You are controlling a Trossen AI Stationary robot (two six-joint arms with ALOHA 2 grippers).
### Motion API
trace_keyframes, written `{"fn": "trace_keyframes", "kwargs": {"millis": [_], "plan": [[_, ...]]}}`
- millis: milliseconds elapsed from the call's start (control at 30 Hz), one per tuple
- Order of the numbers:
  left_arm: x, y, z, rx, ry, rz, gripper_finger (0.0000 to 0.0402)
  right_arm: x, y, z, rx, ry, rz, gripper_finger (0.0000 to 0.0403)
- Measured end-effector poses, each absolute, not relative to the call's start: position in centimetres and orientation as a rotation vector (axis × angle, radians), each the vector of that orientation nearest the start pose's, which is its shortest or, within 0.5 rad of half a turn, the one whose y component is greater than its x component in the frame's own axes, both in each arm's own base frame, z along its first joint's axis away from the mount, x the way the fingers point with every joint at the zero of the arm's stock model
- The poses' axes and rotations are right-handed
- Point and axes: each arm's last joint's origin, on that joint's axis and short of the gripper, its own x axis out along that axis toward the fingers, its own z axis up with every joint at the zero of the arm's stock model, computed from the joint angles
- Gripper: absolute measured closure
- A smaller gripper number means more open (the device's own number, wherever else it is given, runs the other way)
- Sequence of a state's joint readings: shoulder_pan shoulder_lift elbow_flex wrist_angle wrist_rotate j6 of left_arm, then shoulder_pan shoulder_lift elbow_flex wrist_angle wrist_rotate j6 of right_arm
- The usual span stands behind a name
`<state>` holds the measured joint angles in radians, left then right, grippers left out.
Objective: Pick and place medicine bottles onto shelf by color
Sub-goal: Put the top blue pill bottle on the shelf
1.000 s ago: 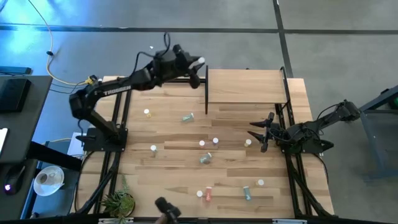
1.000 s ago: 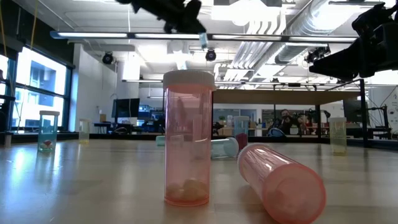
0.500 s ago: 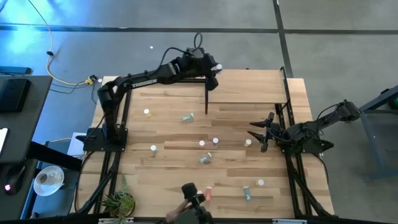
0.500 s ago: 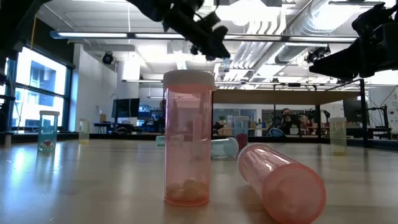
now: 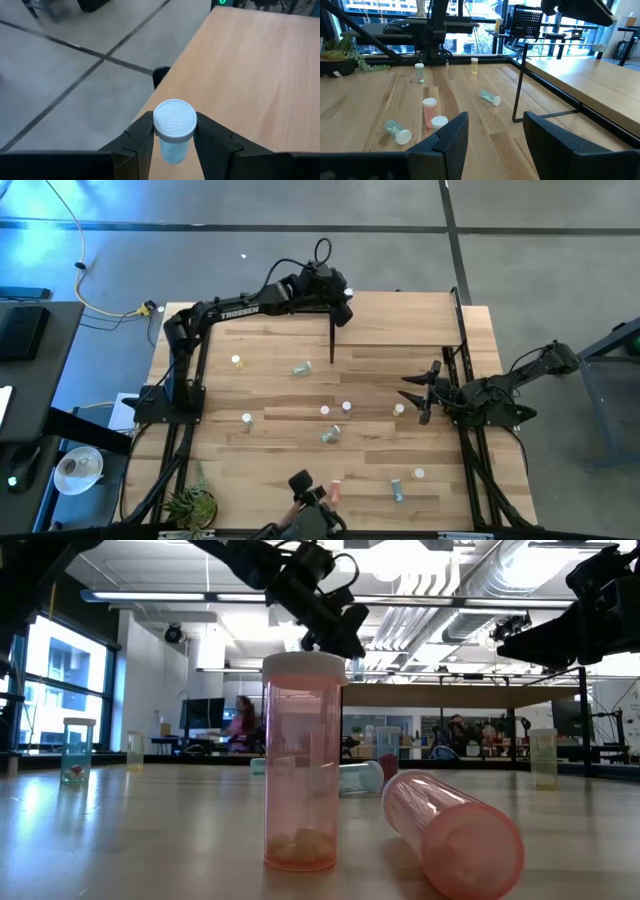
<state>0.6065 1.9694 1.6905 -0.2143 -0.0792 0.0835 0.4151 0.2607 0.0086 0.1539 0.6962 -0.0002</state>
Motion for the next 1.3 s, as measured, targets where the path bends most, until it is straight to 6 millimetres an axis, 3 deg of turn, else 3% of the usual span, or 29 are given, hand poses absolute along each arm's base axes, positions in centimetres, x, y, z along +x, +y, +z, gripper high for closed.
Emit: {"fn": "trace_keyframes", "kwargs": {"millis": [233, 833, 1300], "plan": [[38.3, 26.5, 27.1, -0.075, 0.558, 0.651, 0.0285, 10.5, 2.6, 16.0, -0.053, 0.084, -0.281, 0.0221], [38.3, 26.7, 26.8, -0.091, 0.563, 0.663, 0.0282, 10.5, 2.6, 16.0, -0.053, 0.084, -0.281, 0.0221], [38.4, 26.8, 27.0, -0.076, 0.537, 0.688, 0.0206, 10.5, 2.6, 16.0, -0.053, 0.085, -0.281, 0.0221]]}}
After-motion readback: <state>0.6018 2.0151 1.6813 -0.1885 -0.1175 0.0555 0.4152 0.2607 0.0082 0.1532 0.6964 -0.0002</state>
